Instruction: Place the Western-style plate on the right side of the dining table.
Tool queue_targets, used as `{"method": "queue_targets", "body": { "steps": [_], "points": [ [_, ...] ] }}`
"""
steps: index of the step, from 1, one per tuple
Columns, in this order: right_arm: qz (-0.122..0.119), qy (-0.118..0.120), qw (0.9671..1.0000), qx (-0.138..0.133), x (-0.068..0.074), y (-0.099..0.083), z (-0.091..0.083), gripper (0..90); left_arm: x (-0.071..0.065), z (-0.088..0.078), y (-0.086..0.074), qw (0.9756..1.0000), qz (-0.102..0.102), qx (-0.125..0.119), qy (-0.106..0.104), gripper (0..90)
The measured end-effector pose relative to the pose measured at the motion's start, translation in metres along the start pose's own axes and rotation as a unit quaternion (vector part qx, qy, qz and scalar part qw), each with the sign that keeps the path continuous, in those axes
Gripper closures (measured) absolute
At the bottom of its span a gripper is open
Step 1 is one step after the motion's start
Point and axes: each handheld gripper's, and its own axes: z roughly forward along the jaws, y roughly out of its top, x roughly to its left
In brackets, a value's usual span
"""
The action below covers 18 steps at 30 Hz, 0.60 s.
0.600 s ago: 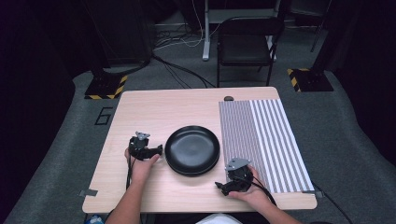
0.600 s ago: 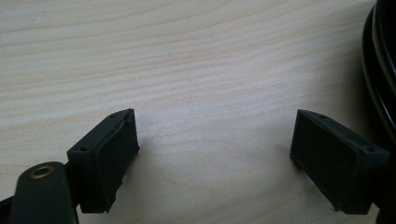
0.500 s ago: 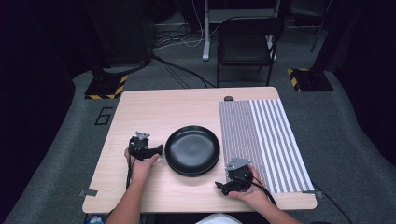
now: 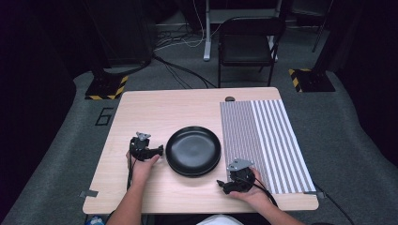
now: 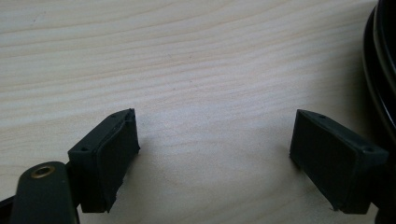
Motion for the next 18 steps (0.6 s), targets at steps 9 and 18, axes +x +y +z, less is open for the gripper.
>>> {"method": "queue_targets", "body": {
  "steps": [9, 18],
  "points": [
    [0.004, -0.005, 1.0, -0.004, 0.0015, 0.0005, 0.0003, 20.3, -0.0003, -0.0011, -0.0004, 1.0, -0.003, -0.001, 0.004, 17.9],
    [0.005, -0.006, 1.0, -0.004, 0.0017, 0.0006, 0.0003, 21.0, 0.0001, -0.0012, -0.0004, 1.0, -0.005, -0.001, 0.003, 18.9]
  ]
}}
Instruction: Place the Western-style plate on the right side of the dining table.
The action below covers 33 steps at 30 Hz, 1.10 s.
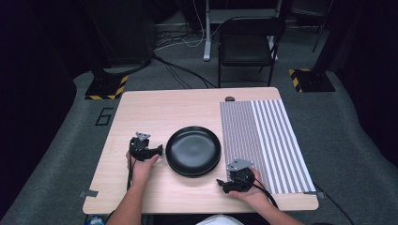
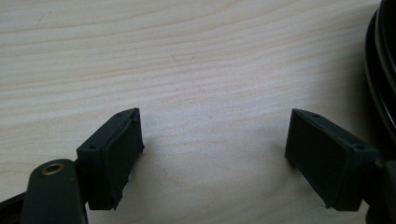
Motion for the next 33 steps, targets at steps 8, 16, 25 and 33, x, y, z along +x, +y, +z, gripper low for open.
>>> {"method": "queue_targets", "body": {
  "steps": [8, 16, 25, 33],
  "points": [
    [-0.002, -0.001, 1.0, -0.001, 0.0001, 0.0, -0.0001, 21.6, 0.0005, -0.0003, -0.0003, 1.0, -0.002, -0.004, 0.001, 20.9],
    [0.003, -0.004, 1.0, -0.003, 0.0007, -0.0003, -0.0007, 24.8, 0.0006, -0.0011, -0.0003, 1.0, -0.001, -0.004, 0.002, 24.3],
    [0.01, -0.011, 0.9999, -0.005, 0.001, -0.0006, -0.0013, 28.9, 0.001, -0.0023, -0.0002, 1.0, -0.001, -0.006, 0.003, 31.9],
    [0.018, -0.018, 0.9996, -0.009, 0.0007, -0.0009, -0.002, 33.0, -0.0015, -0.0045, 0.0011, 1.0, 0.003, 0.001, -0.003, 39.5]
  ]
}}
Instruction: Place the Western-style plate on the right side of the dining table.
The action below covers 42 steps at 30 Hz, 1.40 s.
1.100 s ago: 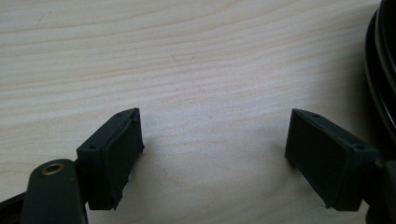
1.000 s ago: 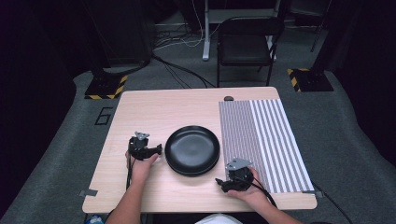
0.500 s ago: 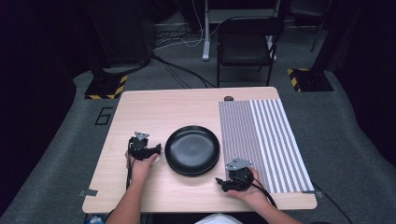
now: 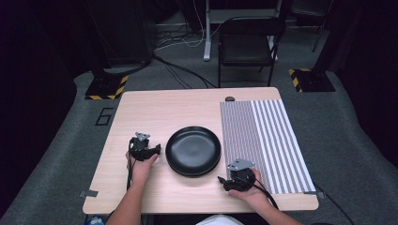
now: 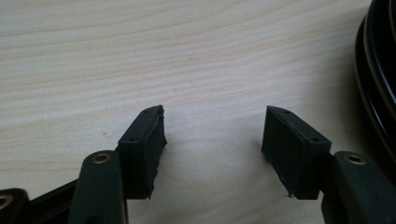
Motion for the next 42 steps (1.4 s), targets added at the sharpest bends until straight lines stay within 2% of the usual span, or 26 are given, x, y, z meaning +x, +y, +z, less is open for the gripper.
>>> {"method": "queue_targets", "body": {
  "steps": [8, 13, 17, 20, 23, 29, 38, 42],
  "points": [
    [-0.002, 0.004, 1.0, -0.002, 0.001, 0.0, 0.0, 36.6, 0.001, -0.001, 0.001, 1.0, 0.0, 0.004, -0.006, 41.4],
    [-0.003, 0.004, 1.0, -0.002, 0.001, 0.0, 0.0, 38.2, 0.002, -0.003, 0.001, 0.9999, -0.012, 0.002, -0.012, 42.9],
    [-0.012, 0.01, 0.9999, 0.002, 0.002, 0.001, -0.001, 41.5, 0.0, -0.008, 0.003, 0.9997, -0.015, -0.008, -0.019, 43.6],
    [-0.014, 0.013, 0.9998, 0.008, 0.003, 0.002, -0.002, 43.0, -0.001, -0.011, 0.004, 0.9997, -0.011, -0.015, -0.017, 42.8],
    [-0.01, 0.015, 0.9997, 0.015, 0.003, 0.004, -0.003, 43.9, -0.002, -0.013, 0.005, 0.9994, -0.015, -0.023, -0.019, 43.0],
    [-0.013, 0.015, 0.9997, 0.013, 0.001, 0.008, -0.007, 46.5, -0.003, -0.02, 0.007, 0.9993, -0.016, -0.026, -0.021, 43.7],
    [0.0, 0.016, 0.9999, -0.005, -0.004, 0.017, -0.017, 48.7, -0.007, -0.036, 0.01, 0.9979, -0.023, -0.045, -0.039, 44.3],
    [0.023, 0.027, 0.9993, -0.011, -0.008, 0.023, -0.023, 49.2, -0.007, -0.04, 0.012, 0.9976, -0.03, -0.043, -0.044, 44.6]
  ]
}}
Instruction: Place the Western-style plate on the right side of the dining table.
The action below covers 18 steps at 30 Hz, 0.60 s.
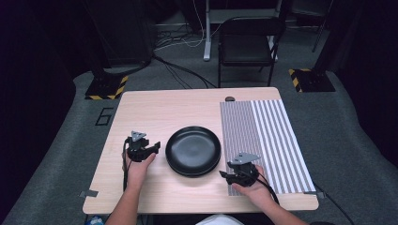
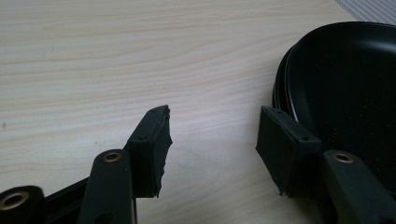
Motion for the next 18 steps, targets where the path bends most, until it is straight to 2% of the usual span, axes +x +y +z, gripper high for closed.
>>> {"method": "queue_targets", "body": {
  "steps": [4, 7, 8, 18],
  "points": [
    [0.007, 0.005, 1.0, 0.001, -0.005, 0.005, -0.005, 51.3, 0.0, -0.002, 0.001, 1.0, 0.004, 0.005, -0.001, 45.1],
    [0.011, 0.004, 0.9999, 0.004, -0.01, 0.009, -0.009, 52.9, -0.001, -0.003, 0.001, 0.9998, -0.011, 0.007, -0.013, 45.6],
    [0.015, 0.006, 0.9999, 0.004, -0.011, 0.01, -0.009, 53.8, -0.002, -0.004, 0.002, 0.9996, -0.013, 0.005, -0.023, 45.7],
    [-0.001, 0.002, 0.9999, -0.013, -0.014, 0.032, -0.01, 54.7, -0.011, -0.005, 0.004, 0.9996, 0.005, 0.004, -0.026, 46.9]
  ]
}}
